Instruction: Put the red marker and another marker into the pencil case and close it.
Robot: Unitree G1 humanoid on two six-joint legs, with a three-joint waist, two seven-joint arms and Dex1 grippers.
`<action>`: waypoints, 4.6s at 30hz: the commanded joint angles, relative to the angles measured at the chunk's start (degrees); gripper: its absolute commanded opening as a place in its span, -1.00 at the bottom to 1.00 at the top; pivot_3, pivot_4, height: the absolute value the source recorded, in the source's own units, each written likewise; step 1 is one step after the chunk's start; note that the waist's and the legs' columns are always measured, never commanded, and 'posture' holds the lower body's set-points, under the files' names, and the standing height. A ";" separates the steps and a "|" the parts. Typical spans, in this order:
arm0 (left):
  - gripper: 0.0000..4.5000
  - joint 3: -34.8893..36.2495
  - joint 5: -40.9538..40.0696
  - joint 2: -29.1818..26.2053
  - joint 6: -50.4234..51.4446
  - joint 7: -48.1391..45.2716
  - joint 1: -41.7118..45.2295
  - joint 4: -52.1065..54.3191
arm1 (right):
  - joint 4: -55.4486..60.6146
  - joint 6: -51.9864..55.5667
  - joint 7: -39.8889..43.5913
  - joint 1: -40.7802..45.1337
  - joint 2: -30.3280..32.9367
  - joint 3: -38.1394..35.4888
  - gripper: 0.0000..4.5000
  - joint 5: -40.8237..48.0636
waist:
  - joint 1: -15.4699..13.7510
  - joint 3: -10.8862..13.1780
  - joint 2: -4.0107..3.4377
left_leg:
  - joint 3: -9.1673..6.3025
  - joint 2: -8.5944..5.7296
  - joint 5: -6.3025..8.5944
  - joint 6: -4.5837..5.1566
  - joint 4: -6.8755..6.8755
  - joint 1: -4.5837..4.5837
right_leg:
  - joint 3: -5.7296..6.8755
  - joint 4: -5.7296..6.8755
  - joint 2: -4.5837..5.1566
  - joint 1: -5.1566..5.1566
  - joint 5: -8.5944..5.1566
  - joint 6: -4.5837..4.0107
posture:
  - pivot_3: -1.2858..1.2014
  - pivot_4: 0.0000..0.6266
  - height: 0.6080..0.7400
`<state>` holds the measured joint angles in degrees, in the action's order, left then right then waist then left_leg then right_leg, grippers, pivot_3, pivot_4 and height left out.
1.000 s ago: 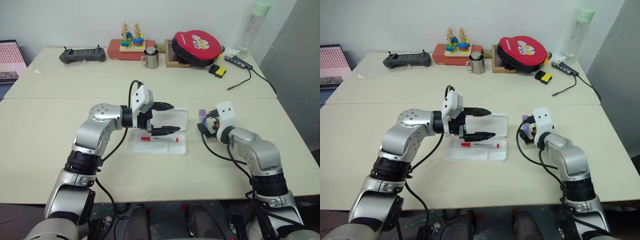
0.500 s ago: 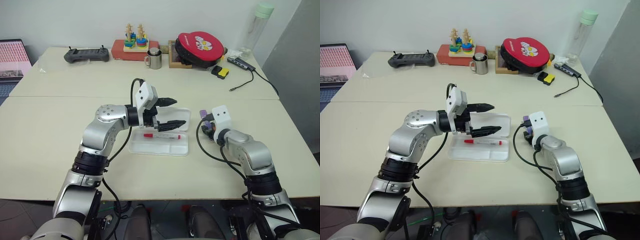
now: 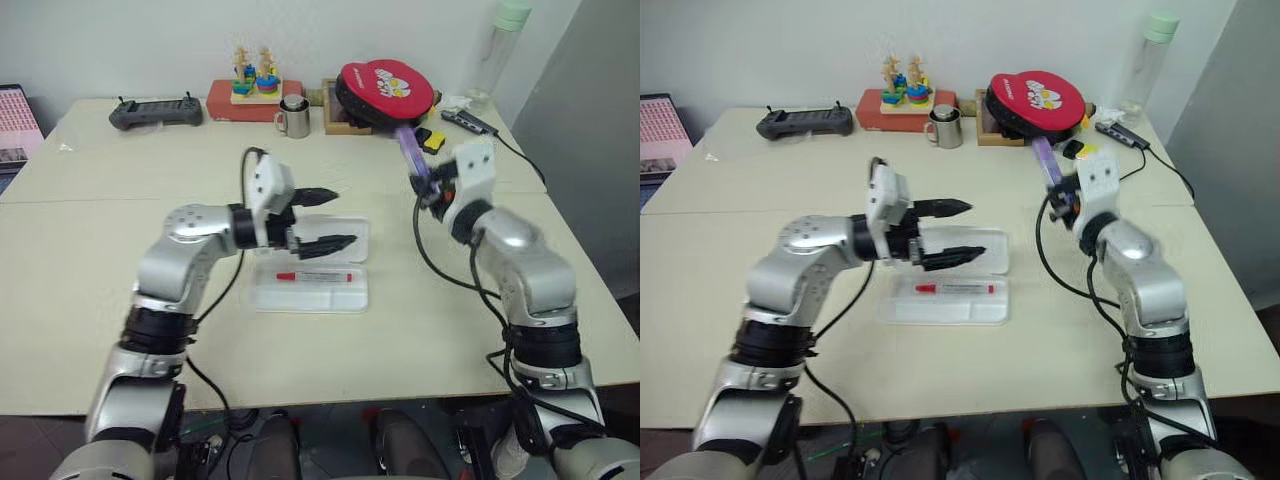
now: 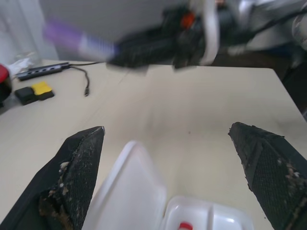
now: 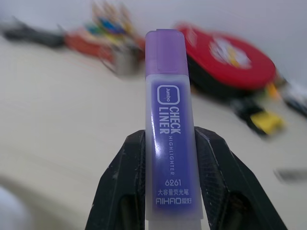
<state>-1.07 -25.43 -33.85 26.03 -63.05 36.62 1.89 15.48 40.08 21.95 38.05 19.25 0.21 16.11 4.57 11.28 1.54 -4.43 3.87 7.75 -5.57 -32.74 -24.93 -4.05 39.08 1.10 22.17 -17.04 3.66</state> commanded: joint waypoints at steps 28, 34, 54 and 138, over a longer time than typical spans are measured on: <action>1.00 14.61 -1.37 -20.50 4.55 1.58 -31.27 13.66 | -14.58 0.88 27.98 7.67 -0.12 30.98 -0.51 -5.78 | -1.37 0.03 0.02 | 0.12 0.07 0.02 -0.04 -0.02 -0.04 | 0.00 -0.03 0.04 0.13 -0.14 -0.08 | 0.03 -0.52 1.00; 1.00 14.39 -1.65 -20.21 5.23 2.71 -31.09 13.96 | -13.96 1.43 28.82 7.68 -1.23 31.15 -0.51 -6.09 | -1.39 0.03 0.02 | 0.12 0.07 0.02 -0.04 -0.04 -0.03 | 0.00 -0.03 0.05 0.13 -0.16 0.05 | 0.03 -0.52 1.00; 1.00 16.32 -2.70 -15.95 10.14 11.81 -25.95 8.64 | -11.14 1.70 28.74 9.47 -3.28 25.16 0.91 -3.63 | -1.53 0.03 0.02 | 0.12 0.07 0.01 -0.04 -0.05 -0.03 | 0.01 -0.03 0.04 0.12 -0.12 0.01 | 0.03 -0.52 1.00; -0.84 12.85 17.20 4.37 -16.12 39.05 12.65 -58.32 | -0.22 0.56 13.80 5.03 -6.10 11.17 1.00 3.38 | -2.68 -0.07 0.18 | 0.03 -0.02 0.00 -0.05 -0.09 -0.07 | 0.08 -0.02 0.04 0.04 0.07 0.02 | 0.03 -0.52 1.00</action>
<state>11.59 -7.95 -29.76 9.80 -24.29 48.62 -57.31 14.19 41.87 35.98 41.79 13.08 12.58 19.13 1.89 11.22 1.72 -4.39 3.85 7.75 -5.62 -32.83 -25.00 -3.97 39.07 1.14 22.21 -16.97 3.68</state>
